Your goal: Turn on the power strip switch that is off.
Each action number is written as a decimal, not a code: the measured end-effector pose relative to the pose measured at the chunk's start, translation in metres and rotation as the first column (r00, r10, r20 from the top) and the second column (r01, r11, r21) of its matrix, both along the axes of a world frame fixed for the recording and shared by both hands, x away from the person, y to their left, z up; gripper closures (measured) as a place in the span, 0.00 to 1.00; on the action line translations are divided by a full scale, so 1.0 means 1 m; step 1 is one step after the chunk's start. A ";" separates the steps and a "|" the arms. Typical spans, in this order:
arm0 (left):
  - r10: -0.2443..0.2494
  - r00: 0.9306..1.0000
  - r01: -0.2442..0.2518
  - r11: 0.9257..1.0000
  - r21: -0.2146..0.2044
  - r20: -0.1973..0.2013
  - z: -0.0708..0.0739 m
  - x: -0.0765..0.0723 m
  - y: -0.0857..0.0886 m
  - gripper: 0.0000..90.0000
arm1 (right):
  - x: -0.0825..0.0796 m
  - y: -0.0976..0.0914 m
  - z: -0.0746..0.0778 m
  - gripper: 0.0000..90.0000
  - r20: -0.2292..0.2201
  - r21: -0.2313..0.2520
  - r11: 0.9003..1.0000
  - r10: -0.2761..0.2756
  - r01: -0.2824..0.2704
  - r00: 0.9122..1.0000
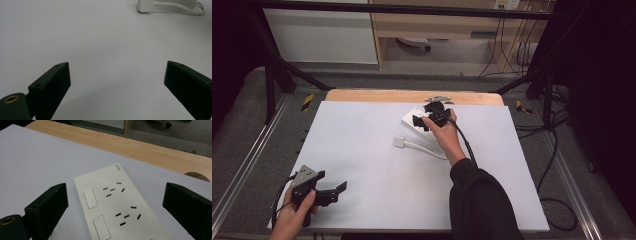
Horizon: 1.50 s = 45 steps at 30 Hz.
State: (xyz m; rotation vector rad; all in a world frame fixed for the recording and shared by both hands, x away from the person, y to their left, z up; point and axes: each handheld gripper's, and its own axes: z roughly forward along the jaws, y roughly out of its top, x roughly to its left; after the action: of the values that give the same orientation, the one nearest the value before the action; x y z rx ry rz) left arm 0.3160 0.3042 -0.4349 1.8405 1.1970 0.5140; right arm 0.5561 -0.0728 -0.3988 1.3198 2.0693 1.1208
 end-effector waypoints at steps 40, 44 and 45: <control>0.006 1.000 -0.006 1.000 0.012 0.000 -0.001 0.000 0.001 0.08 | -0.039 -0.099 0.046 0.06 0.080 0.162 0.985 0.040 -0.053 0.996; 0.010 1.000 -0.010 1.000 0.010 0.002 -0.001 0.000 0.001 0.08 | -0.047 -0.106 0.048 0.06 0.083 0.158 0.985 0.062 -0.074 0.995; 0.012 1.000 -0.012 1.000 0.010 0.002 -0.001 0.000 0.001 0.08 | -0.050 -0.108 0.049 0.06 0.084 0.157 0.985 0.064 -0.077 0.994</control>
State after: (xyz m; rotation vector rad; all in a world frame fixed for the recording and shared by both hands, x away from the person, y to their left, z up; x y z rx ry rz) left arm 0.3159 0.3056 -0.4356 1.8419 1.2065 0.5290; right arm 0.5066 -0.1805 -0.3502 1.2614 2.0183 1.3724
